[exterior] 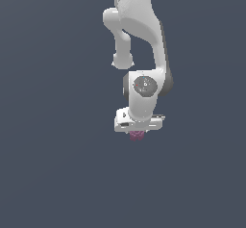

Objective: Pick up the object and move it to a goal position.

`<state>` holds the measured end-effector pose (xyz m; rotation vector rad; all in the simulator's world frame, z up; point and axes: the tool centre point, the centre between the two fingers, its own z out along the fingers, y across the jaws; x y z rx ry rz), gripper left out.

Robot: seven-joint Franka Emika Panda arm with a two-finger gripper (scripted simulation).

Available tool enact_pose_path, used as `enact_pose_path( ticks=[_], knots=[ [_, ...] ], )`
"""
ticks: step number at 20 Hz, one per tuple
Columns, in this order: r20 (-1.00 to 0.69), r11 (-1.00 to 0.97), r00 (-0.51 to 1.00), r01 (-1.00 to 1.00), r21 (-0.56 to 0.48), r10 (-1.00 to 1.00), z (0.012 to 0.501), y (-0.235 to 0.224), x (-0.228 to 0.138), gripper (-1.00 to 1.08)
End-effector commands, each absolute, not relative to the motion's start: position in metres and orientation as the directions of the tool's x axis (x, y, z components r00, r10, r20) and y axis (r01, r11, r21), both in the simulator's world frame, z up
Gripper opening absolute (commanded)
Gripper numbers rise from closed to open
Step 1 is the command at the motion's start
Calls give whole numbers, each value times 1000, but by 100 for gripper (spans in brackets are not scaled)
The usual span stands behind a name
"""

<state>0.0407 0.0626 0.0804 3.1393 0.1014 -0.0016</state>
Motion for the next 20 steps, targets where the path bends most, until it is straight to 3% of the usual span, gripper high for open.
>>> enact_pose_path(
  ticks=[1,12,20],
  knots=[
    [0,-998,998,66,1,66,97,91,38,-100],
    [0,-998,998,66,1,66,165,207,30,-100],
    [0,-998,998,66,0,66,188,246,30,-100]
  ],
)
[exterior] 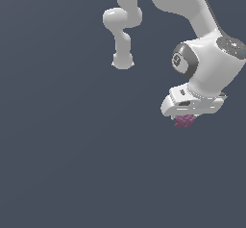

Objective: Pick up the object and move it to a goal position.

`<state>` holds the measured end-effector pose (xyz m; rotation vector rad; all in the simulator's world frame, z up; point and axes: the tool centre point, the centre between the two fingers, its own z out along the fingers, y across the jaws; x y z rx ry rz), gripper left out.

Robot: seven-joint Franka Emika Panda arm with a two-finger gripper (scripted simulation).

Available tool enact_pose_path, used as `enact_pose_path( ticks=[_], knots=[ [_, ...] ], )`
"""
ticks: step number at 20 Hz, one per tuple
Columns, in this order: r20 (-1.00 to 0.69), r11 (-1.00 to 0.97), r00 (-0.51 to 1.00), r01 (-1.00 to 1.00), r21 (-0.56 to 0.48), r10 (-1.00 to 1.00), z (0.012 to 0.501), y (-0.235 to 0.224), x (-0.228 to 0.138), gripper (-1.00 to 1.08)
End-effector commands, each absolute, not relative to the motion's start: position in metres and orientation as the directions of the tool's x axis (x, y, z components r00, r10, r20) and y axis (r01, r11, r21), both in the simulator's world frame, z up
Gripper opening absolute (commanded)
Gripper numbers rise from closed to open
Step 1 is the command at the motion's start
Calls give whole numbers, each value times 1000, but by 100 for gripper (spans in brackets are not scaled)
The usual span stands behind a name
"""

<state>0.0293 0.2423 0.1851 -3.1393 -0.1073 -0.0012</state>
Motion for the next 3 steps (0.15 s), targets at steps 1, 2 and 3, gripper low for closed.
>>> enact_pose_path(
  ticks=[1,2,3],
  knots=[
    [0,-998,998,66,0,66,188,247,30,-100],
    [0,-998,998,66,0,66,189,248,30,-100],
    [0,-998,998,66,0,66,189,248,30,-100]
  ],
)
